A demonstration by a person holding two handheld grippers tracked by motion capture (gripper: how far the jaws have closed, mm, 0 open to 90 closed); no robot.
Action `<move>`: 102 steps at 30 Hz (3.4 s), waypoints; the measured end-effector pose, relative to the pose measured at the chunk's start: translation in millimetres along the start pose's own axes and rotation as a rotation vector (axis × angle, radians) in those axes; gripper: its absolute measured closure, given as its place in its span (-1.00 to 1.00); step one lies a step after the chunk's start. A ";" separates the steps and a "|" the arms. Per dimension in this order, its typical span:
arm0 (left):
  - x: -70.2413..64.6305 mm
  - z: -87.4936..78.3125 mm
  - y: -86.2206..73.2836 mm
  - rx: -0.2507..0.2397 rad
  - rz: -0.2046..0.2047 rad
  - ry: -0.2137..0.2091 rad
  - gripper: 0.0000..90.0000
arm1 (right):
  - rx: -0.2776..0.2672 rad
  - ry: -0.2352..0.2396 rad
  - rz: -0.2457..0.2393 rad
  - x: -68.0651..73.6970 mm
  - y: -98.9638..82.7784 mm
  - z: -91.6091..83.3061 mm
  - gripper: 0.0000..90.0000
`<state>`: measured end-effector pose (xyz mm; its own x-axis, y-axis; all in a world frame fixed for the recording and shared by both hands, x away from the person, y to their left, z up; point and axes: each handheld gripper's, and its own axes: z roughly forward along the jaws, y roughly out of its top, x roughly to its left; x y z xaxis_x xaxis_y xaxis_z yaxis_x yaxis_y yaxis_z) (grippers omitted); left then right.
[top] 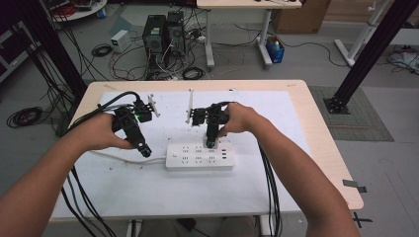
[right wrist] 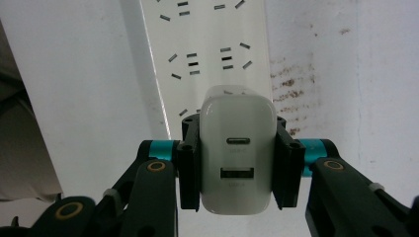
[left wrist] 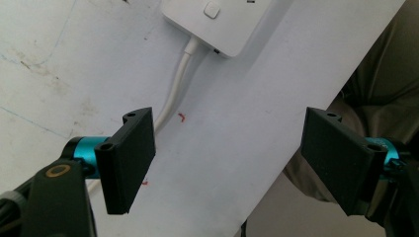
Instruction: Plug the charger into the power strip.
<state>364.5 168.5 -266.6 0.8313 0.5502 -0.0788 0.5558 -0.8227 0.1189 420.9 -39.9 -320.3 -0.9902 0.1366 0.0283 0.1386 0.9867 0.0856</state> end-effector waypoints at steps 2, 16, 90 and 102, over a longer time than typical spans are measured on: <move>0.4 0.3 -0.2 0.005 0.007 -0.002 -0.52 | 0.000 0.005 -0.003 -0.6 -0.1 2.3 0.38; 3.9 9.2 -1.9 0.023 -0.006 -0.010 -0.52 | -0.002 0.031 -0.019 -12.0 -5.3 21.6 0.38; -2.2 9.7 3.2 0.025 0.033 -0.023 -0.52 | 0.150 -0.036 -0.127 -2.7 12.2 43.4 0.40; -0.7 10.9 3.3 0.031 0.035 -0.027 -0.52 | 0.131 -0.014 -0.100 -5.9 9.3 43.8 0.40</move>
<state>365.8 163.8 -276.9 0.8497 0.5172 -0.1022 0.5257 -0.8458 0.0912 427.3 -27.6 -363.3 -0.9992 0.0375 0.0118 0.0370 0.9984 -0.0435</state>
